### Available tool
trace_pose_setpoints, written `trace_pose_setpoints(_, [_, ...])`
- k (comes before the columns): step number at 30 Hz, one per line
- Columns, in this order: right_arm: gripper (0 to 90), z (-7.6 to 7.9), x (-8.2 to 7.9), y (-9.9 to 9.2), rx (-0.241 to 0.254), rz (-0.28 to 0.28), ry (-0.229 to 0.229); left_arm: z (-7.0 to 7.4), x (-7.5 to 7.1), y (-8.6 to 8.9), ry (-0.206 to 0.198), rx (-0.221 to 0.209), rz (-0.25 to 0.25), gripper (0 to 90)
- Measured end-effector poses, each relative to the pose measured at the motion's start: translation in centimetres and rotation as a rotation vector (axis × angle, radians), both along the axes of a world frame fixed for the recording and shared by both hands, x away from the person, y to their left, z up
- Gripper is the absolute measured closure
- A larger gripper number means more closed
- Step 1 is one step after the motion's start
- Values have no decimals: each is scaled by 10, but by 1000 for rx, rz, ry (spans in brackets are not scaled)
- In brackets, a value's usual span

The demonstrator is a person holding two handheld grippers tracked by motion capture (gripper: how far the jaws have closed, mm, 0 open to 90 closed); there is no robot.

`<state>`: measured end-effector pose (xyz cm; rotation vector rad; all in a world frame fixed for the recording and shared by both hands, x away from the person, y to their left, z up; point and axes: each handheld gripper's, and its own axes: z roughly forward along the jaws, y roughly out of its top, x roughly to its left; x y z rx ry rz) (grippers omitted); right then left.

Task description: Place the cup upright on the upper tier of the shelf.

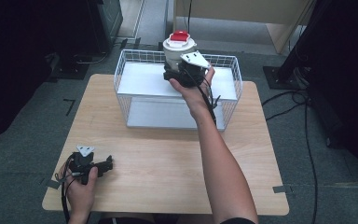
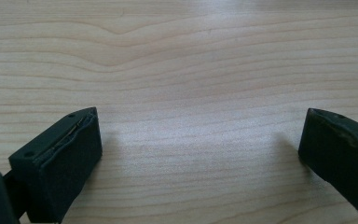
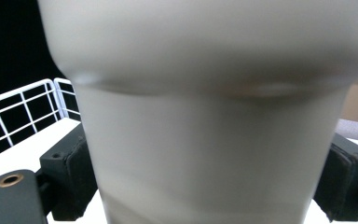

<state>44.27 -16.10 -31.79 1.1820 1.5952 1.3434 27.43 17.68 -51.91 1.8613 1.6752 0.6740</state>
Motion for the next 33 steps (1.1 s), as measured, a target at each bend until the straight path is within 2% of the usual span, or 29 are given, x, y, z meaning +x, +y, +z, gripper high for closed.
trace_pose_setpoints(6, [107,-2,-5,-9,41,16,12,0,0,0,0,0,0,0])
trace_pose_setpoints(20, [88,-2,-11,-13,35,40,33,0,0,0,-1,0,1,0])
trace_pose_setpoints(24, [65,0,-13,-16,54,58,40,0,0,0,0,0,0,0])
trace_pose_setpoints(29, [42,1,-20,-21,42,71,36,0,0,0,0,0,0,0])
trace_pose_setpoints(33, [35,-1,-30,-31,54,69,40,0,0,0,0,2,0,0])
